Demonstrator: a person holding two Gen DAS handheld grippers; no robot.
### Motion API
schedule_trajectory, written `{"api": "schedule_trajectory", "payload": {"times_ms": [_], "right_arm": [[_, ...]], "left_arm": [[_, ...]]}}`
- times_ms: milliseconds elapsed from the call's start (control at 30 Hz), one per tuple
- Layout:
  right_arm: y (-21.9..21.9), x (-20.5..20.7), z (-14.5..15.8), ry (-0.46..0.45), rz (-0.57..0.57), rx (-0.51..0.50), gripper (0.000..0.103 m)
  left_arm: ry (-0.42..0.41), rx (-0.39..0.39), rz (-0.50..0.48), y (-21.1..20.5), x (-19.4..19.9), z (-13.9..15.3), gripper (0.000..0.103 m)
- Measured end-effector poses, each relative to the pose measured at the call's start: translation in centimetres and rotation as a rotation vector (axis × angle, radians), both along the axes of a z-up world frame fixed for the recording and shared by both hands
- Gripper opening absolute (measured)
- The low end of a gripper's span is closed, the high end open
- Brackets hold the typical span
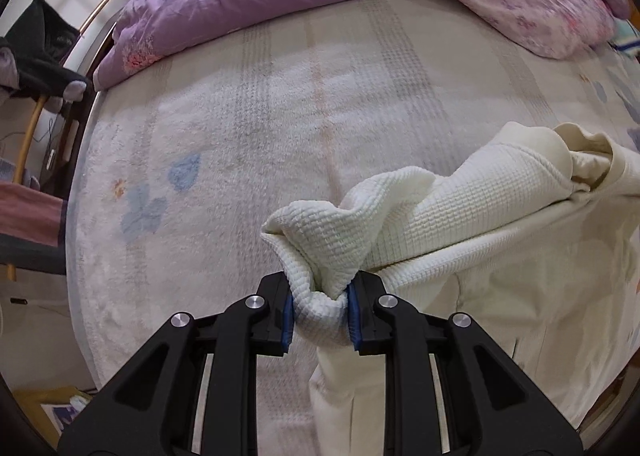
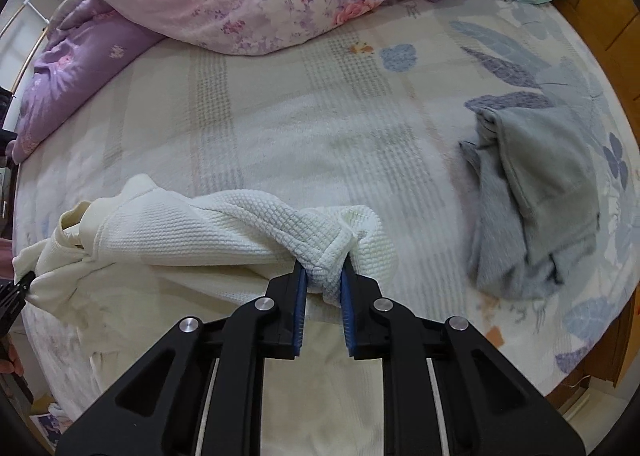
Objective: Fold large clothes
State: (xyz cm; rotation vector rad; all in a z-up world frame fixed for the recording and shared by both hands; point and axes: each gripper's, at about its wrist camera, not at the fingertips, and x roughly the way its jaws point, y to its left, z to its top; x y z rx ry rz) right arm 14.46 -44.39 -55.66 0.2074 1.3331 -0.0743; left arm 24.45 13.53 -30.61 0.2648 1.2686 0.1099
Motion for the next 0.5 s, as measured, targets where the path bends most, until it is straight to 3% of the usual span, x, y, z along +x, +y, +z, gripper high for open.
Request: {"api": "schedule_trajectory", "payload": {"times_ms": [300,500], "right_arm": [[0.5,-6.9,2.7,-0.007,-0.100,0.025,0.014],[0.0,-12.8,3.6,0.018,-0.134,0.039,0.014]], "left_arm": [[-0.005,-0.093,0.026,0.7,-7.2,2.7,0.020],[0.036,-0.102,0.011,0.9,-13.3,3.4,0.020]]}}
